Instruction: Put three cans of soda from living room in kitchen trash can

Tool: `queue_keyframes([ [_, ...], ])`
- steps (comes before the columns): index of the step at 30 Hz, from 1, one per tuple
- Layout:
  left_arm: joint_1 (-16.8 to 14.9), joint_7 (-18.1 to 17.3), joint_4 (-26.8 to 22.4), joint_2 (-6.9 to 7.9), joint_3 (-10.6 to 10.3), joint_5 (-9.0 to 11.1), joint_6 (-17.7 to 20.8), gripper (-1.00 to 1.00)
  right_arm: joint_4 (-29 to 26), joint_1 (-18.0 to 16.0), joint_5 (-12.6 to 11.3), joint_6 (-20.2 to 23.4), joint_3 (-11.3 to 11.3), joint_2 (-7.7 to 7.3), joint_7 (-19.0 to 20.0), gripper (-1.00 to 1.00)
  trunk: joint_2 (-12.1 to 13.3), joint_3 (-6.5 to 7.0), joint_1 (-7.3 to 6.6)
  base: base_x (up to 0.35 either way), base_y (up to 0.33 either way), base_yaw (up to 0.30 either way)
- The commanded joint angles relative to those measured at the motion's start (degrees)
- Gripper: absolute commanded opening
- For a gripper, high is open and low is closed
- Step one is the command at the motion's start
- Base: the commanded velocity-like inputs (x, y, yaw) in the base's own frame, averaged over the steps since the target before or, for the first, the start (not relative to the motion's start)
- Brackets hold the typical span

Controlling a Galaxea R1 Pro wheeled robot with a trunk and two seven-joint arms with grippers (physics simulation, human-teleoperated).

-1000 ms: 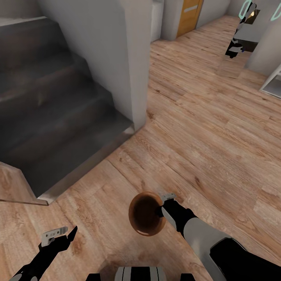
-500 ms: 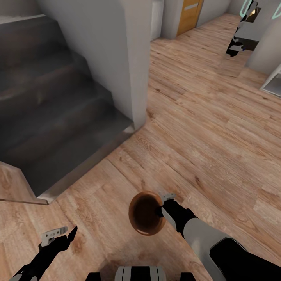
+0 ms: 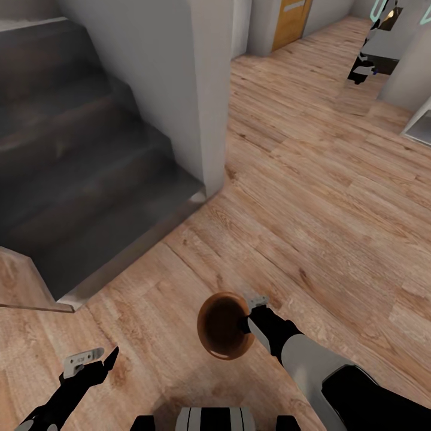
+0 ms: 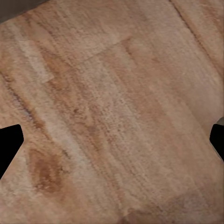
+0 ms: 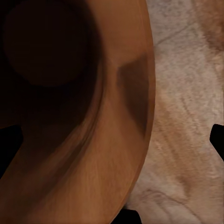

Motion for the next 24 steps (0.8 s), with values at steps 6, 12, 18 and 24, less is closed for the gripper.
queue_keyframes([
  [6,0.0,0.0,0.0,0.0,0.0,0.0,0.0,1.0,0.01,0.01,0.0,0.03,0.0,0.03,-0.02,1.0,0.0,-0.01,0.0,0.0,0.0,0.0],
  [12,0.0,-0.03,0.04,0.0,0.0,0.0,-0.09,1.0,0.0,0.01,0.0,0.05,0.0,-0.03,-0.03,1.0,0.0,-0.28,0.0,0.0,0.0,0.0],
  [18,0.0,-0.01,0.04,0.0,0.0,0.0,-0.23,1.0,0.0,0.01,0.0,0.05,0.0,-0.03,-0.03,1.0,0.0,-0.64,0.0,0.0,0.0,0.0],
  [24,0.0,-0.03,0.04,0.0,0.0,0.0,-0.31,1.0,0.0,0.01,0.0,0.0,0.0,-0.04,-0.03,1.0,0.0,-0.71,0.0,0.0,0.0,0.0],
])
